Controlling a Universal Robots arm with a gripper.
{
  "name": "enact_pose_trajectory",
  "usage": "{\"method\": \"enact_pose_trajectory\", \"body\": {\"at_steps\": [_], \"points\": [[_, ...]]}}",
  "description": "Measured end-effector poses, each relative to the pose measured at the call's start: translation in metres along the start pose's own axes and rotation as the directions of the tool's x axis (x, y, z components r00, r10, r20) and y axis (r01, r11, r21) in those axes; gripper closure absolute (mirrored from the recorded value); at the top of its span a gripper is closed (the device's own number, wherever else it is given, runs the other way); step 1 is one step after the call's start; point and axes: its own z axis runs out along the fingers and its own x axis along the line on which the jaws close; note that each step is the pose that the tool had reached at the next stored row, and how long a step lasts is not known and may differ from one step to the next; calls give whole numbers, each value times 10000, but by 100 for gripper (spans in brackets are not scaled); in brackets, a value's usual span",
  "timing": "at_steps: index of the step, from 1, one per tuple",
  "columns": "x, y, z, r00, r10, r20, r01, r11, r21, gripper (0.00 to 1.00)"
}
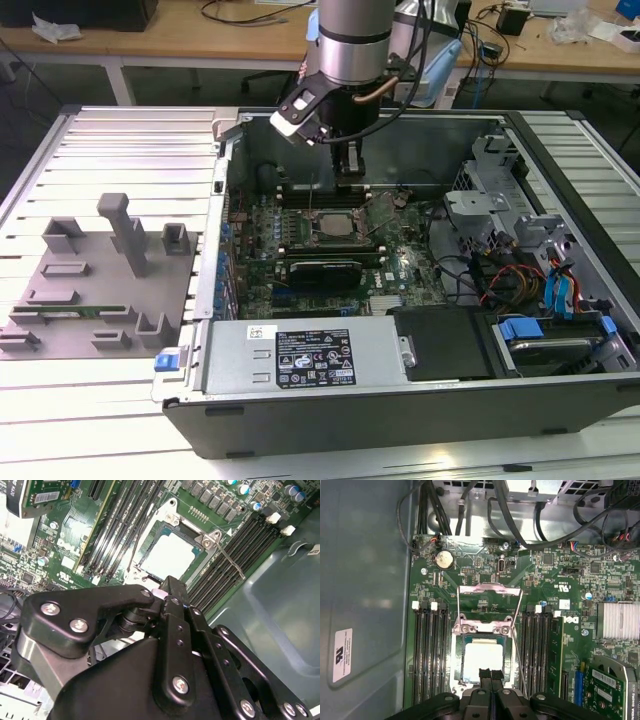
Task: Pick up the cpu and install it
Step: 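Close the cpu cover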
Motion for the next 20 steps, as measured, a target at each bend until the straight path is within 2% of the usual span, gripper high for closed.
{"method": "enact_pose_trajectory", "body": {"at_steps": [11, 17, 20], "points": [[-10, 238, 10, 10000, 0, -2, 0, 10000, -2, 89], [-12, 305, 12, 10000, 0, -2, 0, 10000, -1, 89], [-13, 319, 12, 10000, 0, -2, 0, 10000, -1, 89]]}}
